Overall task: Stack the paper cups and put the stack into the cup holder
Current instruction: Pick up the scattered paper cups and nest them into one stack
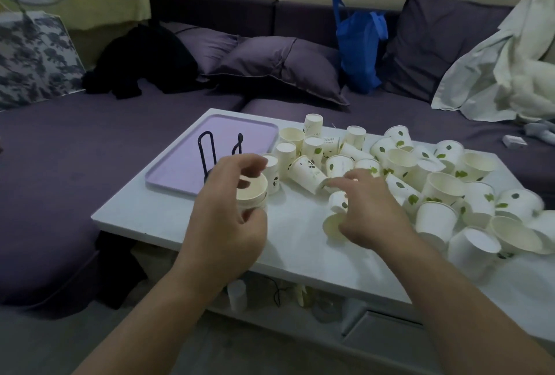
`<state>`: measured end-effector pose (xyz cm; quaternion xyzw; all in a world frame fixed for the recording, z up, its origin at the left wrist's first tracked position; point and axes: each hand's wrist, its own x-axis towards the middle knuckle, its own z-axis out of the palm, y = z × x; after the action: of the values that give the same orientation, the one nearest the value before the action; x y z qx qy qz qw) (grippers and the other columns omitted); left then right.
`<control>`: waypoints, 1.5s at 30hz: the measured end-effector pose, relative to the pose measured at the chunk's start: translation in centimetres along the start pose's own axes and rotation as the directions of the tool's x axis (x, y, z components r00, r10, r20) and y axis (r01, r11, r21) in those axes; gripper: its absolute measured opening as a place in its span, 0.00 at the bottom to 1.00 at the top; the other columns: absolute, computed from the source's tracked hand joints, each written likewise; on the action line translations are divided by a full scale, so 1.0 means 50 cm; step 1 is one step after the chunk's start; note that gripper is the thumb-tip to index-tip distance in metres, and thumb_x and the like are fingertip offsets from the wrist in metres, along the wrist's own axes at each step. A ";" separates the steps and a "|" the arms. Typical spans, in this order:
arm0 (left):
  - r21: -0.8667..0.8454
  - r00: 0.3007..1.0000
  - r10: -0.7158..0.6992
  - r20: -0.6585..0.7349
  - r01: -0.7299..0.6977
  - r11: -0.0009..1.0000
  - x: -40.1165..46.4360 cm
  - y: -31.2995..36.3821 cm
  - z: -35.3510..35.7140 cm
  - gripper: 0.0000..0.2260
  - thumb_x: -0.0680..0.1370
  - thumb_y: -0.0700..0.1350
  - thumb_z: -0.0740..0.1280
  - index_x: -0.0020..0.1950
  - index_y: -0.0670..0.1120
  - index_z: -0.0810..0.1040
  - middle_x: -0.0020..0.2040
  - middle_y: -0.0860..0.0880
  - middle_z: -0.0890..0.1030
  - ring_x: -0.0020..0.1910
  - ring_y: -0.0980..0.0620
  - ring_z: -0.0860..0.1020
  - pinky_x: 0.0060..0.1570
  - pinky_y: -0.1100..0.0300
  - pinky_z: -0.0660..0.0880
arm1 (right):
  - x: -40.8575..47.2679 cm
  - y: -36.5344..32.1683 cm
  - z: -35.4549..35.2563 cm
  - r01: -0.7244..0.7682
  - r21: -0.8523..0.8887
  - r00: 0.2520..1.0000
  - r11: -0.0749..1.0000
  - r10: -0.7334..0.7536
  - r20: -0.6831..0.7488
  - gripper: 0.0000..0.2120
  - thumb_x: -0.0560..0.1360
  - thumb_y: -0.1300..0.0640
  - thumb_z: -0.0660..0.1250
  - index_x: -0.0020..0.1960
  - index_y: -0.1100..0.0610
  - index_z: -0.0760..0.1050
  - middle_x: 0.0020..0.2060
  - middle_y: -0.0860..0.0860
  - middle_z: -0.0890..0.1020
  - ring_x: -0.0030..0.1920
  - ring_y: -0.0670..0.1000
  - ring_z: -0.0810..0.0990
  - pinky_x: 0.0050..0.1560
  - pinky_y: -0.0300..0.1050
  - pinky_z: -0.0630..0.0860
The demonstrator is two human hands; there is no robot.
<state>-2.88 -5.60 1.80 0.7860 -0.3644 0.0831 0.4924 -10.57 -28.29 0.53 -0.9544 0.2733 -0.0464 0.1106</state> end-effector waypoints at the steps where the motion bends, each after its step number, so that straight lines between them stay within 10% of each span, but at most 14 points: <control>1: -0.010 0.998 0.027 0.053 -0.026 1.000 -0.009 0.011 0.011 0.31 0.72 0.30 0.74 0.68 0.55 0.73 0.61 0.61 0.77 0.63 0.66 0.74 0.56 0.79 0.71 | -0.001 0.008 0.006 -0.001 -0.047 1.000 0.999 0.002 0.027 0.34 0.73 0.64 0.68 0.76 0.41 0.71 0.73 0.46 0.69 0.70 0.56 0.69 0.60 0.54 0.79; 10: 0.096 0.927 -0.091 0.364 0.060 0.994 -0.037 0.026 0.130 0.27 0.79 0.40 0.72 0.73 0.60 0.69 0.68 0.63 0.74 0.66 0.62 0.75 0.60 0.74 0.73 | -0.014 0.030 0.012 0.003 -0.054 0.986 0.999 -0.012 -0.164 0.19 0.75 0.64 0.67 0.59 0.45 0.83 0.52 0.47 0.83 0.50 0.52 0.80 0.48 0.53 0.83; 14: 0.129 0.862 -0.224 0.455 0.185 0.974 -0.029 0.032 0.163 0.40 0.77 0.49 0.77 0.81 0.63 0.56 0.80 0.63 0.64 0.76 0.58 0.69 0.71 0.60 0.70 | -0.038 0.045 -0.027 0.060 0.324 0.996 0.944 -0.037 -0.078 0.10 0.79 0.60 0.65 0.48 0.49 0.84 0.41 0.45 0.83 0.42 0.49 0.80 0.38 0.45 0.76; 20: 0.054 0.806 -0.294 0.513 0.312 0.949 -0.028 0.029 0.194 0.25 0.79 0.47 0.75 0.69 0.63 0.66 0.62 0.61 0.77 0.59 0.57 0.79 0.62 0.56 0.79 | -0.033 0.093 -0.051 -0.030 0.637 0.998 0.771 -0.017 0.068 0.10 0.73 0.55 0.69 0.50 0.47 0.86 0.46 0.44 0.87 0.51 0.49 0.84 0.48 0.43 0.76; 24: 0.064 0.769 -0.386 0.510 0.413 0.908 -0.026 0.024 0.194 0.28 0.79 0.48 0.75 0.72 0.61 0.64 0.65 0.59 0.76 0.63 0.51 0.77 0.65 0.50 0.80 | 0.004 0.149 -0.047 -0.150 0.211 0.975 0.966 0.180 -0.127 0.23 0.74 0.59 0.68 0.69 0.52 0.78 0.63 0.50 0.80 0.65 0.56 0.76 0.62 0.50 0.74; 28: 0.070 0.767 -0.390 0.510 0.414 0.907 -0.028 0.020 0.192 0.27 0.78 0.50 0.75 0.71 0.61 0.65 0.64 0.58 0.76 0.59 0.52 0.78 0.57 0.57 0.80 | 0.022 0.172 -0.005 -0.233 -0.089 0.971 0.968 0.228 -0.066 0.24 0.73 0.51 0.70 0.68 0.54 0.75 0.63 0.54 0.79 0.63 0.60 0.74 0.66 0.54 0.72; 45: -0.115 0.803 -0.298 0.516 0.410 0.905 -0.016 0.042 0.150 0.29 0.78 0.61 0.69 0.73 0.64 0.57 0.63 0.65 0.74 0.58 0.60 0.78 0.52 0.67 0.76 | -0.002 0.127 0.011 -0.200 -0.055 0.973 0.978 0.205 0.106 0.25 0.70 0.50 0.75 0.62 0.49 0.67 0.53 0.50 0.76 0.52 0.54 0.77 0.52 0.50 0.77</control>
<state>-6.55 -11.97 -0.87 0.7759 -0.3293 -0.2523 0.4753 -13.84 -33.39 -1.51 -0.9248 0.3638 0.0242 0.1086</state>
